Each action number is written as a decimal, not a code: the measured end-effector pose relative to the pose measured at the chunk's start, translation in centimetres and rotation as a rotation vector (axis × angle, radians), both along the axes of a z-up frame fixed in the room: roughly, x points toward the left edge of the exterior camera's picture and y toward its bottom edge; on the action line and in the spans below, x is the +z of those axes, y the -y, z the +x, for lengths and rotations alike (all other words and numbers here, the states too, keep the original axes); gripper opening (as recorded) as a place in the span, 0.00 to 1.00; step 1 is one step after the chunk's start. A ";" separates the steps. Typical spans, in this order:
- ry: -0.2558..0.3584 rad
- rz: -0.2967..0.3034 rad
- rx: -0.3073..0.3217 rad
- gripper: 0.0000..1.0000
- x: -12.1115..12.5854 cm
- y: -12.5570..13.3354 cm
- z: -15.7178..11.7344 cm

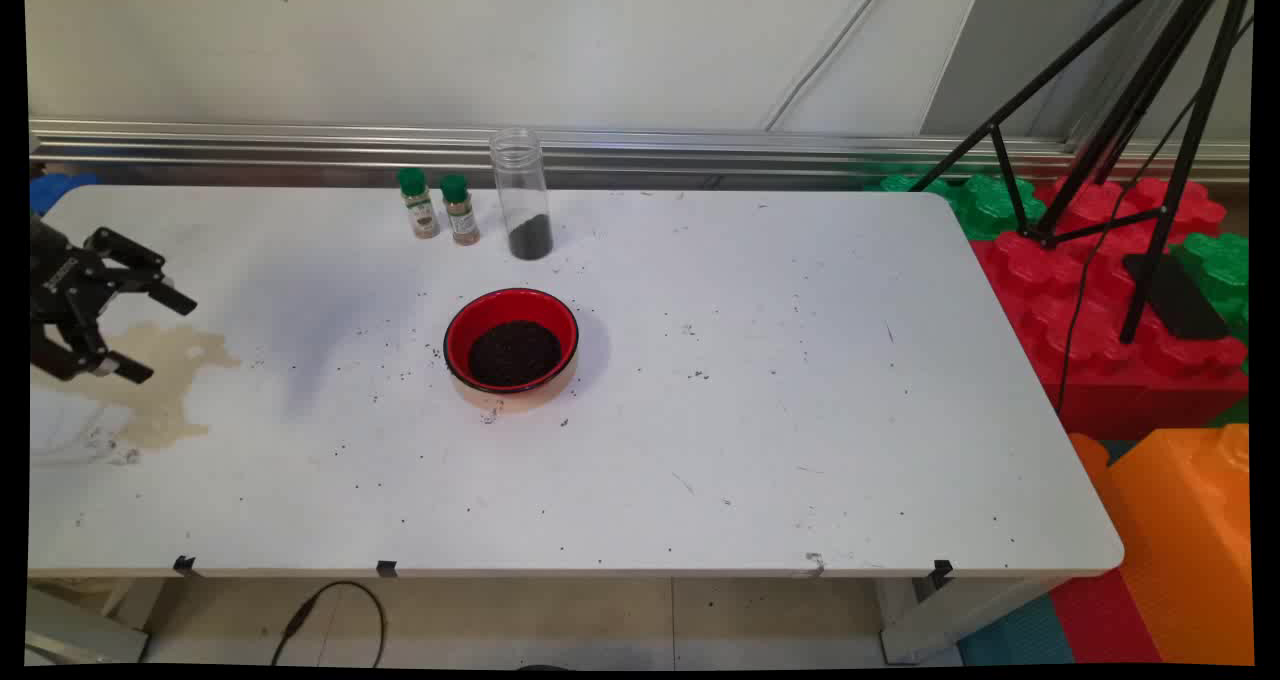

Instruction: Pick up the black seasoning powder from the table

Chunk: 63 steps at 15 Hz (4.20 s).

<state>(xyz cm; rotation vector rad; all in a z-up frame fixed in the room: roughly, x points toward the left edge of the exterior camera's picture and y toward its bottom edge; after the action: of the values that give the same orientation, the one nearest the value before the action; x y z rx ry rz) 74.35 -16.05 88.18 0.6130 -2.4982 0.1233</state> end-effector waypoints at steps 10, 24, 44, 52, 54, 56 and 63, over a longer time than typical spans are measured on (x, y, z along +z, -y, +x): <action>-0.025 -0.017 0.173 1.00 1.4 2.7 -1.5; -0.021 -0.107 0.309 1.00 0.9 10.0 -3.5; -0.123 -0.310 0.300 1.00 -3.4 21.5 -8.7; -0.192 -0.386 0.247 1.00 -6.2 24.0 -10.0; -0.209 -0.398 0.232 1.00 -6.7 24.3 -10.2; -0.232 -0.412 0.212 1.00 -7.5 24.6 -10.5; -0.287 -0.442 0.176 1.00 -9.7 25.3 -11.0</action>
<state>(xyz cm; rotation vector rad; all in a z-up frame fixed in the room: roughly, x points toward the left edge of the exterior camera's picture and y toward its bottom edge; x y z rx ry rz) 63.34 -41.31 78.51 0.6095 -2.0457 0.5925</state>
